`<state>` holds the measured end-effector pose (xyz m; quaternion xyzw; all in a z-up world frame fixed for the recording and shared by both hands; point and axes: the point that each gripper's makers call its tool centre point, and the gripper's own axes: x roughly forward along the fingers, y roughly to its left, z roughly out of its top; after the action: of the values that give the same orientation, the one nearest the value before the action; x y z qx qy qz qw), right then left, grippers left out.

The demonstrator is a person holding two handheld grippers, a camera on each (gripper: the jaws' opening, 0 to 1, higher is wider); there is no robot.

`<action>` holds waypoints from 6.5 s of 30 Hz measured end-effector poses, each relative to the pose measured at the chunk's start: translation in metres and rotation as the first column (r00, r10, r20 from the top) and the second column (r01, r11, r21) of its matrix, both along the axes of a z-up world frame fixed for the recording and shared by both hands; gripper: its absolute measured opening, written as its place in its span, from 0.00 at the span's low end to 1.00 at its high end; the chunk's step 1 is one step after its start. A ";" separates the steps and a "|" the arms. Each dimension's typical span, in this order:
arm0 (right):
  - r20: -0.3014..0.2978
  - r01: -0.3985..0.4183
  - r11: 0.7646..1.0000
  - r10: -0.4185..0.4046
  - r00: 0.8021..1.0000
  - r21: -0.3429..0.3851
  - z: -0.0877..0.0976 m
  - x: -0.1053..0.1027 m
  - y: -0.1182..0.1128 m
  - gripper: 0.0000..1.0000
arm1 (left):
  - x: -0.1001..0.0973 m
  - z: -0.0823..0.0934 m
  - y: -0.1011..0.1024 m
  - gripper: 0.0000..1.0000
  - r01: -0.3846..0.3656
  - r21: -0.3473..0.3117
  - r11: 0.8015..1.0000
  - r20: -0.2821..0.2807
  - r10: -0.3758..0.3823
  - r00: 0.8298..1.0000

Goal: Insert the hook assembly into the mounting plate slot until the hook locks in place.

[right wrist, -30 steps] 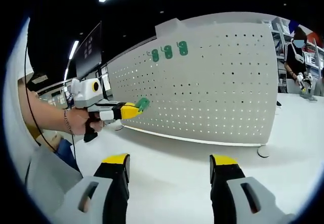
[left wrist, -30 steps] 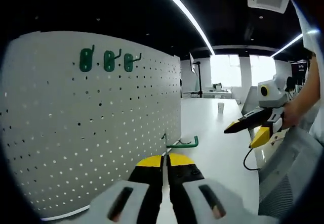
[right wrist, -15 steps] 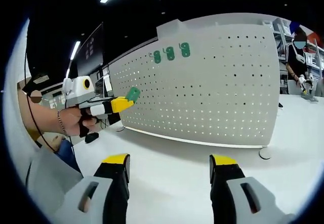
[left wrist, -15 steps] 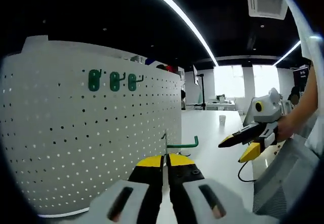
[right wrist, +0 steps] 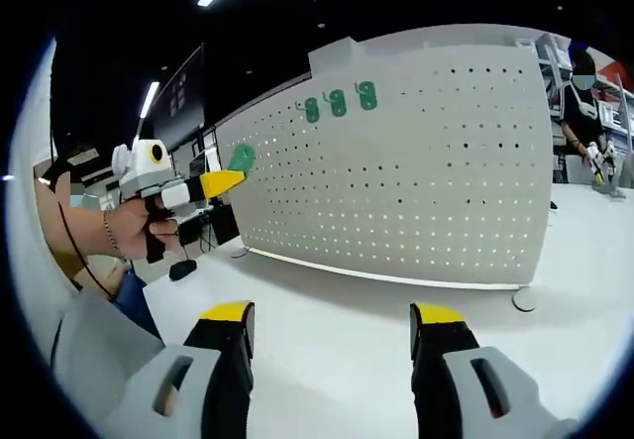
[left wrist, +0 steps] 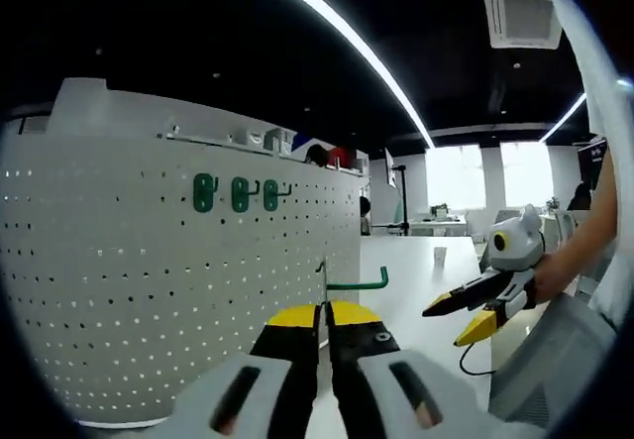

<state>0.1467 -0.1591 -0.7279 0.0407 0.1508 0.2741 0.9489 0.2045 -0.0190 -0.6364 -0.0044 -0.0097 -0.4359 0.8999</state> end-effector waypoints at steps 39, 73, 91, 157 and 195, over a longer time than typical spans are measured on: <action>0.236 -0.130 0.965 0.074 0.969 0.230 0.078 0.002 0.039 0.48 | -0.001 -0.005 0.001 0.02 -0.019 0.004 1.000 -0.007 0.019 1.000; 0.256 -0.257 0.906 0.175 0.951 0.337 0.104 0.028 0.100 0.45 | -0.001 -0.002 0.003 0.02 -0.032 0.009 0.999 0.002 0.032 0.999; 0.244 -0.261 0.895 0.180 0.953 0.361 0.106 0.037 0.113 0.35 | -0.002 -0.001 0.000 0.02 -0.027 0.005 1.000 0.003 0.027 1.000; 0.154 -0.194 0.883 0.140 0.978 0.428 0.102 0.053 0.127 0.01 | -0.004 -0.003 -0.005 0.02 -0.052 0.003 0.999 -0.004 0.052 0.999; 0.092 -0.187 0.859 0.163 0.982 0.477 0.097 0.049 0.124 0.00 | -0.005 -0.023 -0.014 0.68 -0.020 0.063 0.998 -0.076 0.025 0.997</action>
<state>0.1955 -0.0347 -0.6310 0.2557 0.0576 0.3891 0.8831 0.1997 -0.0327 -0.6592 0.0072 0.0384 -0.4254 0.9042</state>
